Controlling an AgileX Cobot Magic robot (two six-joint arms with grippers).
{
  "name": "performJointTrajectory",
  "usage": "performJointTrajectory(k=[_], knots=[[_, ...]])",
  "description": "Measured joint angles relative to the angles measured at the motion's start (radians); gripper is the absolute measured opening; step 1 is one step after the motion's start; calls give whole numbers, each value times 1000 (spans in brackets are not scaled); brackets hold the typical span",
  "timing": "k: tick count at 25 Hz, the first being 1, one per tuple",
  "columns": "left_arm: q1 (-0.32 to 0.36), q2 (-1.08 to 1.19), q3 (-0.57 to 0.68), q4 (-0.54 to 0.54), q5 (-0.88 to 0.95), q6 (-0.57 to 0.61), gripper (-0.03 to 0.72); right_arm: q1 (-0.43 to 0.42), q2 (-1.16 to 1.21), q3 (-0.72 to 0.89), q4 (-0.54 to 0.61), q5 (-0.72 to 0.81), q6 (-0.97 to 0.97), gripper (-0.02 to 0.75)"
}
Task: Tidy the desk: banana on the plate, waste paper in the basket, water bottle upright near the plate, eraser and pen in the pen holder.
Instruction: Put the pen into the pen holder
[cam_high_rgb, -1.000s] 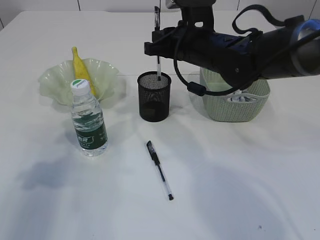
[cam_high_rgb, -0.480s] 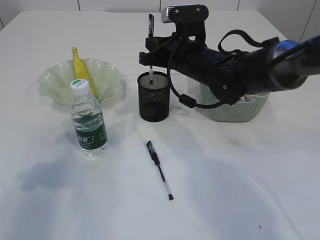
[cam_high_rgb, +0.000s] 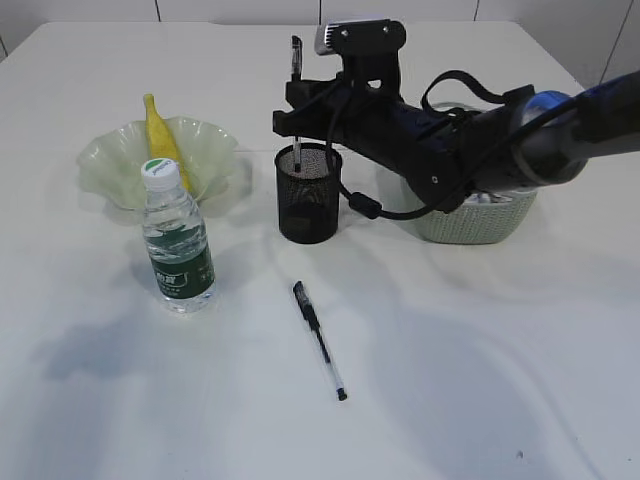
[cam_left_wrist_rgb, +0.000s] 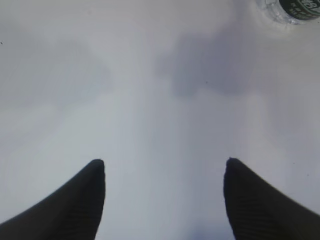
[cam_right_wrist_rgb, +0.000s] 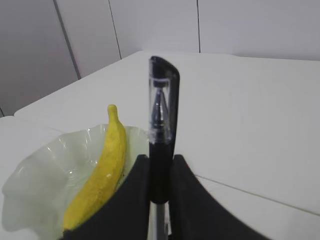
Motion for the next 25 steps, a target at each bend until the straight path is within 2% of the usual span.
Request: performJointTrajectory(k=[10, 18, 25], knots=[[0, 0, 0, -2, -6, 0, 520, 0, 36, -2, 0, 13, 0, 55], [0, 0, 0, -2, -6, 0, 520, 0, 36, -2, 0, 45, 0, 164], [0, 0, 0, -2, -6, 0, 520, 0, 36, -4, 0, 47, 0, 189]])
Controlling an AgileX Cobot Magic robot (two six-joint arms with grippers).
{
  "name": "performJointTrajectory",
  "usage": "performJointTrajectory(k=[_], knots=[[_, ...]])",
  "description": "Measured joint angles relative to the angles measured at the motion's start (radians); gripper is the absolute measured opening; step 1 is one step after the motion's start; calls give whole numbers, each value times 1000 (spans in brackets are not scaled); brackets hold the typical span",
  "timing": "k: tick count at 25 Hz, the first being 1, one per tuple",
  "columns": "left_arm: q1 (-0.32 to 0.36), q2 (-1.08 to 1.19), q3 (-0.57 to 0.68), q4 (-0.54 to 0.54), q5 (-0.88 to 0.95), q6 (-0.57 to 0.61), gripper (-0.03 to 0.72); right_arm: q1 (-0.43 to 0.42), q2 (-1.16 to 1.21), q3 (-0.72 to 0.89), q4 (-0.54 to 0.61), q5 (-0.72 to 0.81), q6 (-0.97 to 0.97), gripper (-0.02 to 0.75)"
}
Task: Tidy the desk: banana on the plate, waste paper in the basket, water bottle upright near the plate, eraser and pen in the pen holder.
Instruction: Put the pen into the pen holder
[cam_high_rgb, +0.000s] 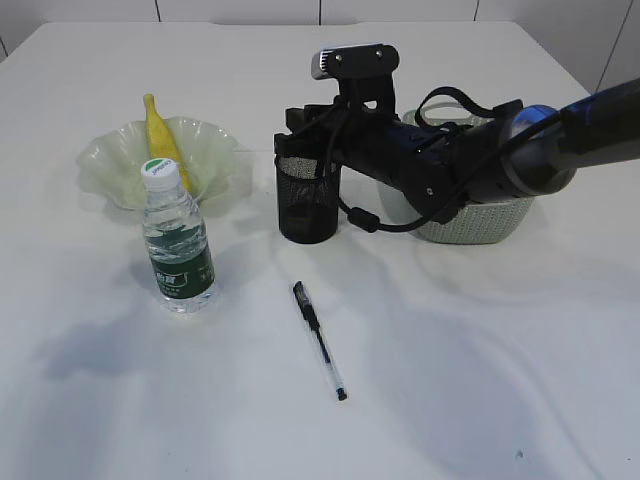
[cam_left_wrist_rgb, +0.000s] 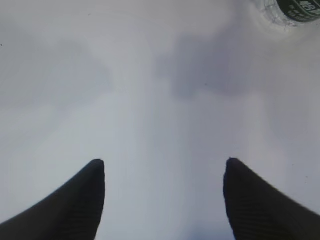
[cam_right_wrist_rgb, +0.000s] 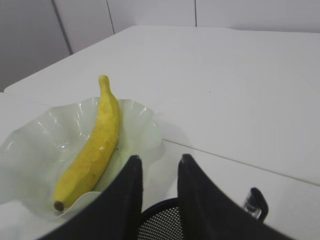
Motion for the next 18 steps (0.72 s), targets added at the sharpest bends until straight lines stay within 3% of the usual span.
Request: performJointTrajectory(k=[9, 18], knots=[[0, 0, 0, 0, 0, 0, 520, 0, -76, 0, -4, 87, 0, 193], [0, 0, 0, 0, 0, 0, 520, 0, -304, 0, -54, 603, 0, 200]])
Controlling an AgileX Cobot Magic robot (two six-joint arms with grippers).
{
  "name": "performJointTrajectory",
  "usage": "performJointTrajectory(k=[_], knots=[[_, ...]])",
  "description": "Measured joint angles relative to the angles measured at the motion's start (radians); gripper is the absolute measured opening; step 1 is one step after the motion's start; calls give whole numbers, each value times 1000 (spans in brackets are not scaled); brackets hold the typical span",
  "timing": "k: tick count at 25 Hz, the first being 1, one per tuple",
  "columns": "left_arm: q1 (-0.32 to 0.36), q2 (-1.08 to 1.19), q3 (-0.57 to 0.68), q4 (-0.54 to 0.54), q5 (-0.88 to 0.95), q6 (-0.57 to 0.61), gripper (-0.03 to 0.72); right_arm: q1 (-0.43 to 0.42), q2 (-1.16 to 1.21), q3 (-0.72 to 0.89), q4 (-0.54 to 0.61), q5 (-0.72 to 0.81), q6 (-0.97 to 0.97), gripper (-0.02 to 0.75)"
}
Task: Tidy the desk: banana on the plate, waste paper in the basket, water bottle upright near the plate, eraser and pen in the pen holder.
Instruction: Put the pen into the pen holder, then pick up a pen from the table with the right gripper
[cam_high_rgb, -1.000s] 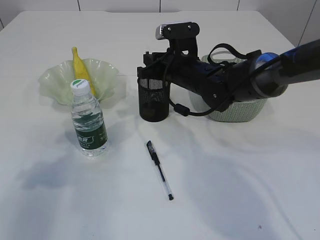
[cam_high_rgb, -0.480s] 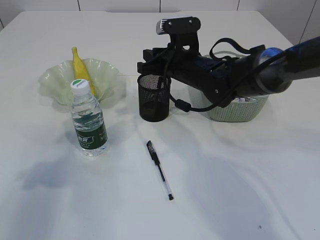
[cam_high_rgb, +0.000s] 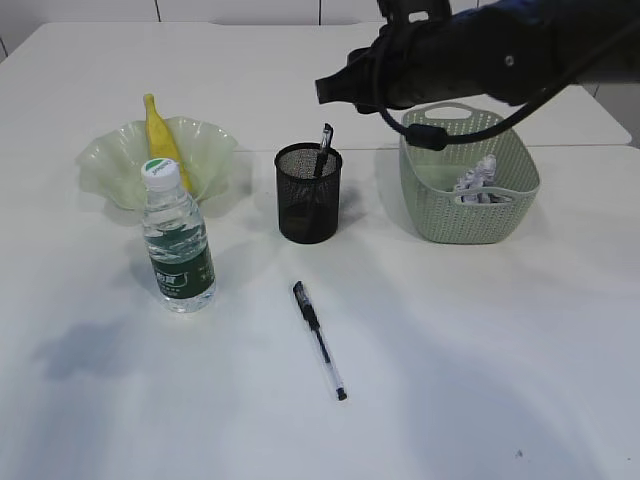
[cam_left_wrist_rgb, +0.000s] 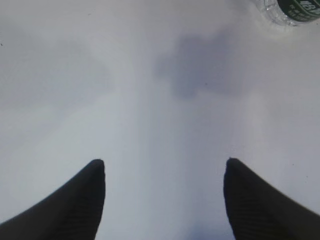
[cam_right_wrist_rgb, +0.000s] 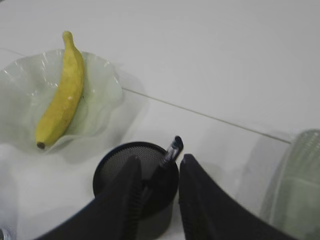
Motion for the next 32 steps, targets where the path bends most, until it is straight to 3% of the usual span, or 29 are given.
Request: performJointTrajectory(k=[6, 12, 17, 27, 32], knots=[[0, 0, 0, 0, 0, 0, 520, 24, -112, 0, 51, 344, -116, 202], [0, 0, 0, 1, 0, 0, 520, 43, -119, 0, 383, 666, -300, 212], [0, 0, 0, 4, 0, 0, 520, 47, -101, 0, 552, 748, -309, 255], [0, 0, 0, 4, 0, 0, 520, 65, 82, -124, 561, 918, -212, 264], [0, 0, 0, 4, 0, 0, 520, 134, 182, -268, 408, 977, -111, 264]])
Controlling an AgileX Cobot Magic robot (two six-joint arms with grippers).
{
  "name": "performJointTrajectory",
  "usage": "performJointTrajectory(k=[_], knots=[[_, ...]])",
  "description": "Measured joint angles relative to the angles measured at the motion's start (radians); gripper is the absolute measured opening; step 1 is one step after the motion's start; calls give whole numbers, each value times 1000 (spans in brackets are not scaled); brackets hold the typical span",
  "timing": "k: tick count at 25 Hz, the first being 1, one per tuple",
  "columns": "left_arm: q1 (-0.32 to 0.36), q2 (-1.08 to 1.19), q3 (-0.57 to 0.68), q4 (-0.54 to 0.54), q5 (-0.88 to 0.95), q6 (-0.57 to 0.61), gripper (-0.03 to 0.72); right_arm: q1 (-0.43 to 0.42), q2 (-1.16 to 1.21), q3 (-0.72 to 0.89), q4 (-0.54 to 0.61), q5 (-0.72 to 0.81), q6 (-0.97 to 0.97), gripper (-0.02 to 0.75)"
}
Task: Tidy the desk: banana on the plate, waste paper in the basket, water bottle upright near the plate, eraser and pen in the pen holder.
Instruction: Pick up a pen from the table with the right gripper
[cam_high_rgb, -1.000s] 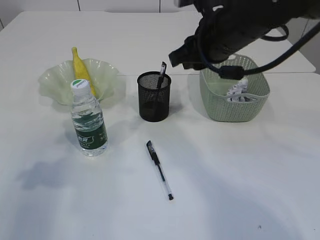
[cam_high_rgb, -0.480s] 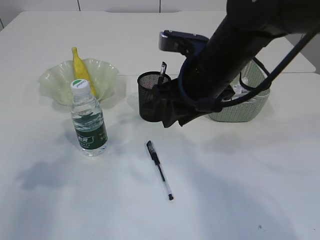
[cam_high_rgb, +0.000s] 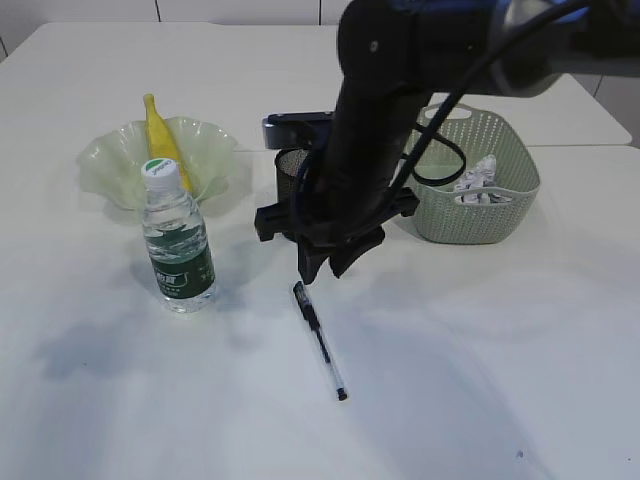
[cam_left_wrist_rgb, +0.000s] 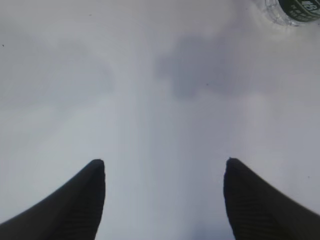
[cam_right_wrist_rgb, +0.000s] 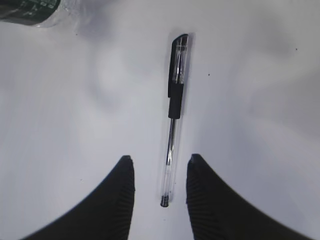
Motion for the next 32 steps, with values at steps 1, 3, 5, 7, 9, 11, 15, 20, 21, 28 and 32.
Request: performJointTrajectory(k=[1, 3, 5, 7, 9, 11, 15, 20, 21, 28, 32], knots=[[0, 0, 0, 0, 0, 0, 520, 9, 18, -21, -18, 17, 16, 264], [0, 0, 0, 0, 0, 0, 520, 22, 61, -58, -23, 40, 35, 264], [0, 0, 0, 0, 0, 0, 520, 25, 99, -75, -19, 55, 46, 264], [0, 0, 0, 0, 0, 0, 520, 25, 132, -88, -19, 71, 51, 264], [0, 0, 0, 0, 0, 0, 520, 25, 151, -95, -21, 79, 52, 265], [0, 0, 0, 0, 0, 0, 520, 25, 160, -96, -23, 79, 52, 265], [0, 0, 0, 1, 0, 0, 520, 25, 177, -99, -29, 79, 56, 265], [0, 0, 0, 2, 0, 0, 520, 25, 207, -101, -30, 79, 67, 265], [0, 0, 0, 2, -2, 0, 520, 25, 209, -101, -30, 79, 69, 265], [0, 0, 0, 2, -8, 0, 520, 25, 225, -101, -31, 60, 80, 265], [0, 0, 0, 2, -12, 0, 520, 25, 225, -101, -31, 34, 90, 265]])
